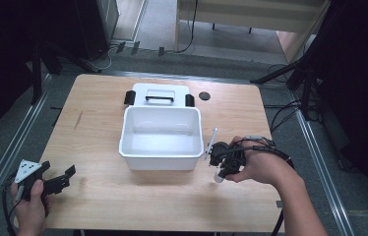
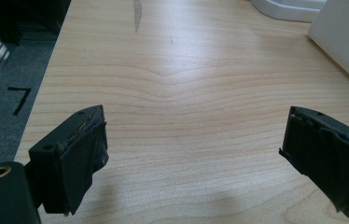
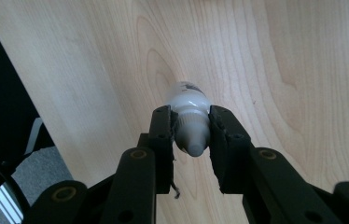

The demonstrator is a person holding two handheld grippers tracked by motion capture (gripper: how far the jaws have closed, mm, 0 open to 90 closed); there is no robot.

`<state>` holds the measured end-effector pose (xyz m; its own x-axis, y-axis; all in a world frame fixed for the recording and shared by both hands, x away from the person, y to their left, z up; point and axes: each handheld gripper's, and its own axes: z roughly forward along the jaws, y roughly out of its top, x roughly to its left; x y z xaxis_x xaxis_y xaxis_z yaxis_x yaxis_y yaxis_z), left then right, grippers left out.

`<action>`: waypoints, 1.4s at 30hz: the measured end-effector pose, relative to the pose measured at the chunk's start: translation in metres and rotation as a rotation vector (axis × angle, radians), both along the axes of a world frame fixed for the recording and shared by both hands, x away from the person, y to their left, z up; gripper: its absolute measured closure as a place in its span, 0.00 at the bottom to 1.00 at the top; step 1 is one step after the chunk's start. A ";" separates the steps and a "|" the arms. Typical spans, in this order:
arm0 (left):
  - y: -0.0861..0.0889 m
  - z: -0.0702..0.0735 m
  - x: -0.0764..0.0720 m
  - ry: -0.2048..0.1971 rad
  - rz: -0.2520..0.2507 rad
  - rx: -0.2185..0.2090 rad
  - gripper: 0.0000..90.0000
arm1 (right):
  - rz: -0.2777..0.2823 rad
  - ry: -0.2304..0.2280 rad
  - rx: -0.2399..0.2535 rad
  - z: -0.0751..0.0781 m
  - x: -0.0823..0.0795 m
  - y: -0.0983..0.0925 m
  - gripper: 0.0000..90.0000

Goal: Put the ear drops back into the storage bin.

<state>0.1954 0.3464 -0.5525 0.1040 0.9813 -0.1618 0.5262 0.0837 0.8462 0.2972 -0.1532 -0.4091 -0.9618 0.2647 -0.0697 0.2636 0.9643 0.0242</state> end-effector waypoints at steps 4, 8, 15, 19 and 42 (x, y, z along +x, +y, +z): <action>0.000 0.000 0.000 0.000 -0.003 0.002 0.08 | -0.003 0.001 0.008 0.016 0.002 0.007 0.80; 0.000 0.000 0.000 -0.001 -0.002 0.000 0.08 | -0.007 0.001 0.025 0.036 0.005 0.013 0.80; -0.001 0.000 0.000 -0.003 -0.002 0.001 0.08 | -0.013 -0.007 0.032 0.065 0.011 0.024 0.80; -0.001 0.000 0.000 -0.004 -0.002 0.004 0.08 | -0.013 -0.018 0.035 0.077 0.014 0.030 0.80; -0.001 0.000 0.000 -0.005 -0.007 0.006 0.08 | 0.015 -0.035 0.050 0.104 0.029 0.068 0.80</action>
<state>0.1954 0.3455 -0.5525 0.1120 0.9815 -0.1555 0.5222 0.0750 0.8495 0.3263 -0.0852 -0.3050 -0.9629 0.2542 -0.0902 0.2472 0.9655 0.0818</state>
